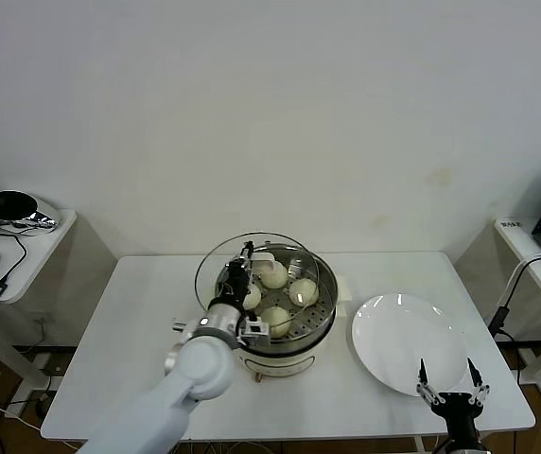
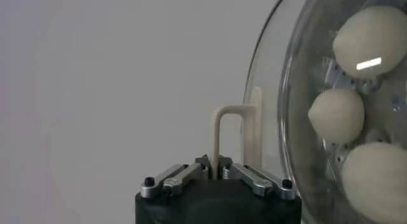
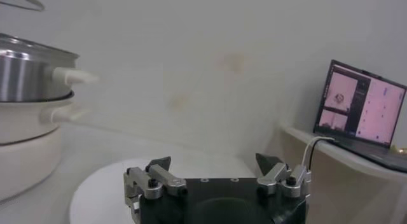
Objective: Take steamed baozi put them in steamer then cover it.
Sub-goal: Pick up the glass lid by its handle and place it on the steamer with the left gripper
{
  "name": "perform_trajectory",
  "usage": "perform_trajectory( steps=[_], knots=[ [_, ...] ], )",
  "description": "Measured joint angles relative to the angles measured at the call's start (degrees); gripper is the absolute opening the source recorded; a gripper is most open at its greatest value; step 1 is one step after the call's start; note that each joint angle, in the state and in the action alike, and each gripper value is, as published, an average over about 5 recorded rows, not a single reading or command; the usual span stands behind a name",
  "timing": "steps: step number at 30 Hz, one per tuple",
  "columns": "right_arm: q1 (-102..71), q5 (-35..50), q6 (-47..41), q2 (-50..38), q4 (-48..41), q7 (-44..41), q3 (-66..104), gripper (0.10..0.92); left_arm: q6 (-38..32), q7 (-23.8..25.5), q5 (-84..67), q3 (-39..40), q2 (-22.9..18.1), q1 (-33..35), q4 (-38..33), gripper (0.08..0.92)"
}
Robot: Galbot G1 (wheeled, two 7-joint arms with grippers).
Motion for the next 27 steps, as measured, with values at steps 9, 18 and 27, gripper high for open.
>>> perform_trajectory(
  steps=[9, 18, 27],
  knots=[
    [0.23, -0.17, 0.08, 0.04, -0.38, 0.01, -0.26, 0.823, 0.55, 0.14, 4.13, 1.20, -4.80, -0.22, 3.92, 0.149],
    [0.21, -0.24, 0.24, 0.06, -0.61, 0.01, -0.40, 0.823, 0.65, 0.18, 7.00, 1.38, -7.16, 0.47, 5.33, 0.149],
    [0.18, -0.33, 0.33, 0.07, -0.72, 0.02, -0.58, 0.823, 0.58, 0.38, 8.38, 1.22, -7.79, 1.53, 5.60, 0.149]
  ],
)
